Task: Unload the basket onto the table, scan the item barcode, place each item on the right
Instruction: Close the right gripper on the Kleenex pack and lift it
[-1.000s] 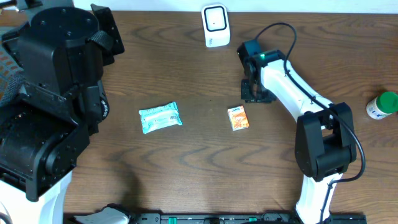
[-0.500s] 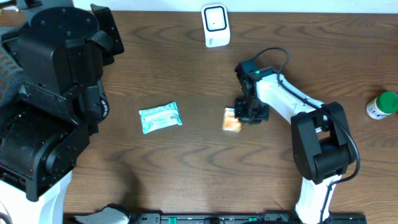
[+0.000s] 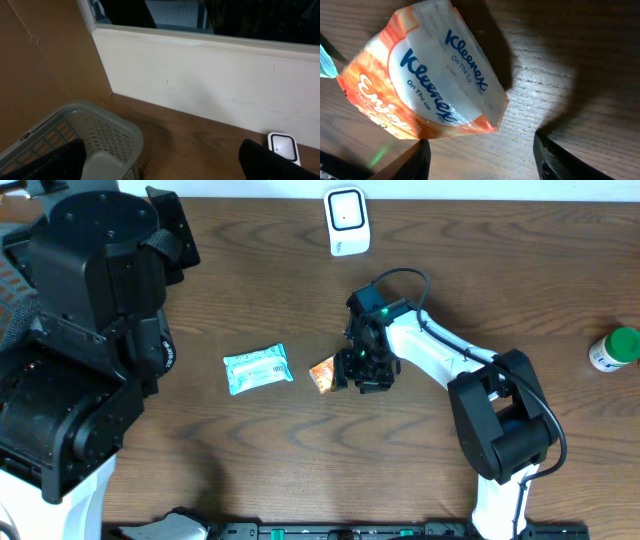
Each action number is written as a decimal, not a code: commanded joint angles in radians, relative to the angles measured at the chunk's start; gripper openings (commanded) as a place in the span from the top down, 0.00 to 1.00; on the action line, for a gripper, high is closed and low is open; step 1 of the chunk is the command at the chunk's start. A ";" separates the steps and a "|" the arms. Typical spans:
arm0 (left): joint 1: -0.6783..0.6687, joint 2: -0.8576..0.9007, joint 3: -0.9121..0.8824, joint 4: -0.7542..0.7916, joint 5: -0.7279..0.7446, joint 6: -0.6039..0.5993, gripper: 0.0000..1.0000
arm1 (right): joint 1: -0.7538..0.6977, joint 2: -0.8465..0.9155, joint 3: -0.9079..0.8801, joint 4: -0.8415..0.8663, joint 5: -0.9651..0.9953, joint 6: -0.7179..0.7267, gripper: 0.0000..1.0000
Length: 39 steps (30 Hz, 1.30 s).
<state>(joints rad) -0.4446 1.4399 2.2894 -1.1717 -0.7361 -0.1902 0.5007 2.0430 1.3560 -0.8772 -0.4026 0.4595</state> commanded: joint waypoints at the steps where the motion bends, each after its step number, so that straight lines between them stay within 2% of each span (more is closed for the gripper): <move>1: 0.006 -0.009 0.005 -0.003 -0.005 -0.013 0.02 | 0.000 0.014 -0.013 0.001 0.090 -0.009 0.37; 6: 0.006 -0.009 0.005 -0.003 -0.005 -0.013 0.02 | 0.002 -0.011 -0.010 0.003 0.099 -0.064 0.37; 10: 0.006 -0.009 0.005 -0.003 -0.006 -0.013 0.02 | 0.007 -0.070 -0.010 0.002 0.185 -0.070 0.32; 11: 0.006 -0.009 0.005 -0.003 -0.005 -0.013 0.02 | 0.008 -0.089 -0.010 0.003 0.196 -0.087 0.28; 12: 0.006 -0.009 0.005 -0.003 -0.005 -0.013 0.02 | 0.010 -0.127 -0.010 0.017 0.195 -0.154 0.15; 14: 0.006 -0.009 0.005 -0.003 -0.005 -0.013 0.02 | 0.010 -0.161 -0.010 0.038 0.195 -0.240 0.01; 24: 0.006 -0.009 0.005 -0.003 -0.005 -0.013 0.02 | 0.046 -0.135 -0.010 0.096 0.224 -0.477 0.01; 28: 0.006 -0.009 0.005 -0.003 -0.006 -0.013 0.02 | 0.084 -0.111 -0.010 0.109 0.309 -0.485 0.01; 39: 0.006 -0.009 0.005 -0.003 -0.005 -0.013 0.02 | 0.193 -0.092 -0.010 0.163 0.377 -0.477 0.01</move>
<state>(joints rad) -0.4446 1.4399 2.2894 -1.1717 -0.7357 -0.1902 0.6724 1.9301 1.3453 -0.7235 -0.0818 -0.0158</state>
